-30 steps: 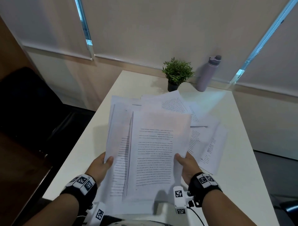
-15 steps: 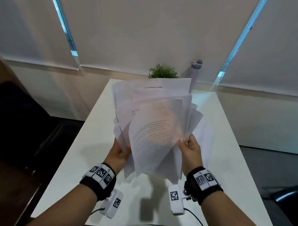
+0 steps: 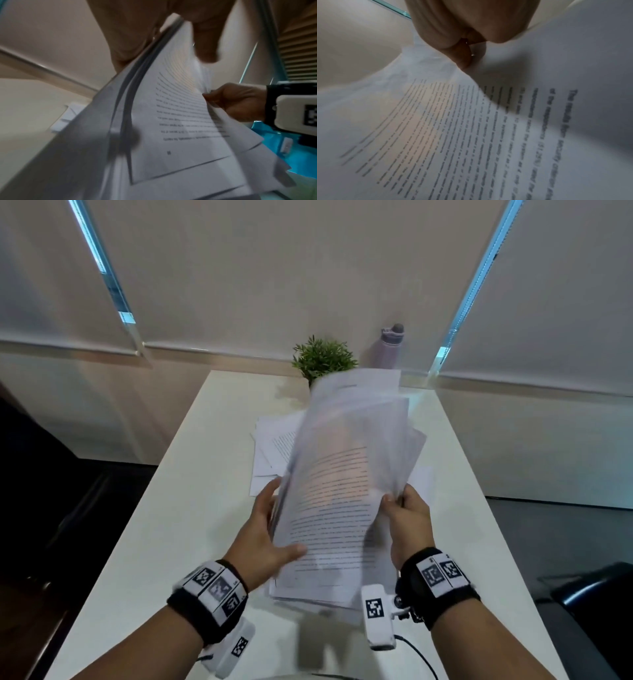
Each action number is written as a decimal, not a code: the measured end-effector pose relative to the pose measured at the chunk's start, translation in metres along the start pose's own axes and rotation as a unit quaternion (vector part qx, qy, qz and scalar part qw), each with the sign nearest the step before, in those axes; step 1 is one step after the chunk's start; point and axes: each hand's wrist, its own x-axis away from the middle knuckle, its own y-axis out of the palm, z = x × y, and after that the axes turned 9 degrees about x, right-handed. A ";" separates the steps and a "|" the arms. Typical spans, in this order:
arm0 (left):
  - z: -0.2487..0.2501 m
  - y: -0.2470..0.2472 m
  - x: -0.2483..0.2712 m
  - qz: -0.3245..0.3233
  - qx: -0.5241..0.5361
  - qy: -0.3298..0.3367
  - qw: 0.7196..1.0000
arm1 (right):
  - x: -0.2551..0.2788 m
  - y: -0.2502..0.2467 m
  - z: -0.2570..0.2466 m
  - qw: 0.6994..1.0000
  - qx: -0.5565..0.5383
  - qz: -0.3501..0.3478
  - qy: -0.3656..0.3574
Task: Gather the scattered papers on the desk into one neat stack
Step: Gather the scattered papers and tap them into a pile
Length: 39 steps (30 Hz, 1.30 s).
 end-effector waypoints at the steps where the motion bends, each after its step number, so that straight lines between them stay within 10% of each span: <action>1: 0.001 0.003 -0.004 0.059 -0.020 0.015 0.998 | 0.002 0.001 -0.002 1.000 -0.007 -0.015 -0.014; 5: 0.007 0.003 -0.015 0.195 0.098 -0.001 0.976 | 0.014 0.006 -0.004 0.996 -0.016 -0.060 -0.067; 15: -0.013 -0.006 -0.003 0.179 0.131 -0.072 0.972 | 0.030 0.001 0.014 0.996 -0.034 -0.050 -0.073; 25: -0.007 -0.003 -0.011 0.122 0.133 -0.007 0.984 | 0.017 -0.005 -0.030 0.899 0.190 -0.014 -0.394; 33: -0.007 -0.001 -0.017 0.168 0.179 -0.054 0.968 | 0.025 -0.008 -0.012 0.986 -0.123 -0.066 -0.088; 39: 0.003 0.011 -0.025 0.212 0.228 -0.061 0.948 | 0.019 0.003 -0.013 0.989 -0.127 -0.062 -0.041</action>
